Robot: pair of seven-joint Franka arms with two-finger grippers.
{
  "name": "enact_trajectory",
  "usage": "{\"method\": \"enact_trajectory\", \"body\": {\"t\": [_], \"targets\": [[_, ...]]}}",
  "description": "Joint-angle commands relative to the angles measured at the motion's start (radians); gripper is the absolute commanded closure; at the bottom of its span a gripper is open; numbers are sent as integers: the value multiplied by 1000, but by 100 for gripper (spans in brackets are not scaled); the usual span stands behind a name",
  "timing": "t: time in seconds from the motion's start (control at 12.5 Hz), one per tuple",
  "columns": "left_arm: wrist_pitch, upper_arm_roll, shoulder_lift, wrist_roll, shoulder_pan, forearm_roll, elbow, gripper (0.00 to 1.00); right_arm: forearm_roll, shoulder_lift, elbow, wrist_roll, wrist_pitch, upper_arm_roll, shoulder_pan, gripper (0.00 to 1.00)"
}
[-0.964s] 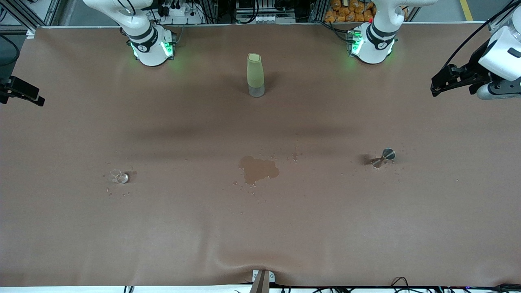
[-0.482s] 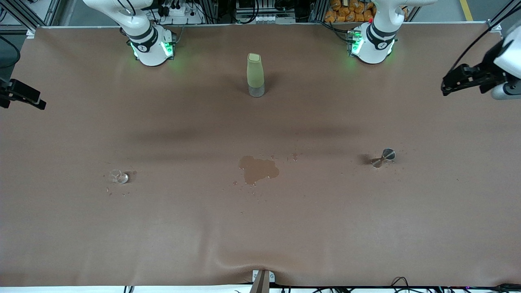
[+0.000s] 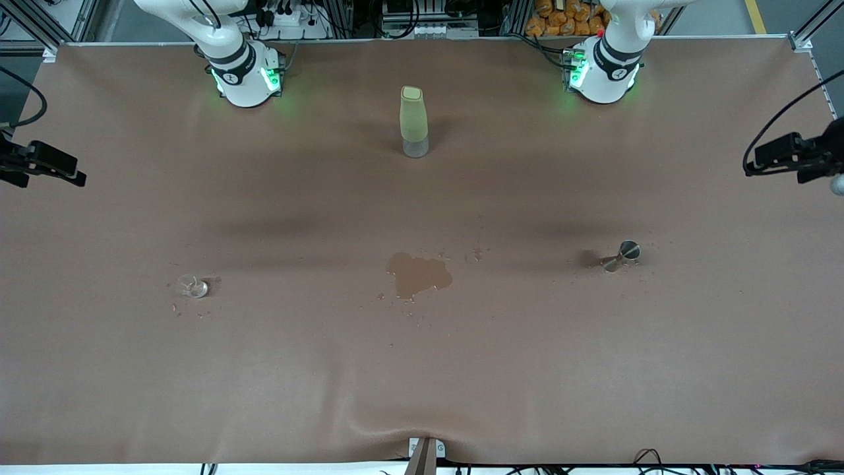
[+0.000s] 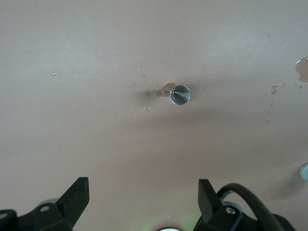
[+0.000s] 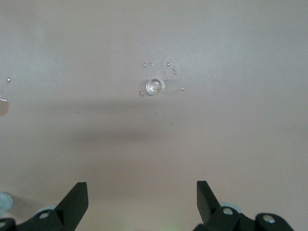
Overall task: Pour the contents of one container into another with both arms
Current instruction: 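Reach the right gripper to the glass beaker while the left gripper reaches the jigger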
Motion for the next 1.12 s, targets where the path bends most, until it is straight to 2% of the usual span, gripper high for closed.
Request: {"method": "enact_trajectory", "body": {"t": [0.0,0.24,0.4,0.56,0.72,0.88,1.04], "targets": [[76,-7,-5,162,77,-102,-74,0,26,44,8,-109,6,-13,30,0],[108,-7,56,379,152,-164,-100,0,72,106,9,-302,79,-14,10,0],[108,-7,110,537,219,-258,-122,0,79,146,9,-456,145,-13,-36,0],[116,-7,162,675,273,-337,-157,0,159,178,8,-594,149,-14,-87,0],[145,-7,161,717,305,-378,-239,0,199,221,9,-759,152,-14,-137,0],[162,-6,176,836,330,-437,-293,0,295,282,14,-966,156,-14,-200,0],[166,-7,231,951,358,-472,-304,0,400,346,15,-1173,158,-14,-266,0]]}}
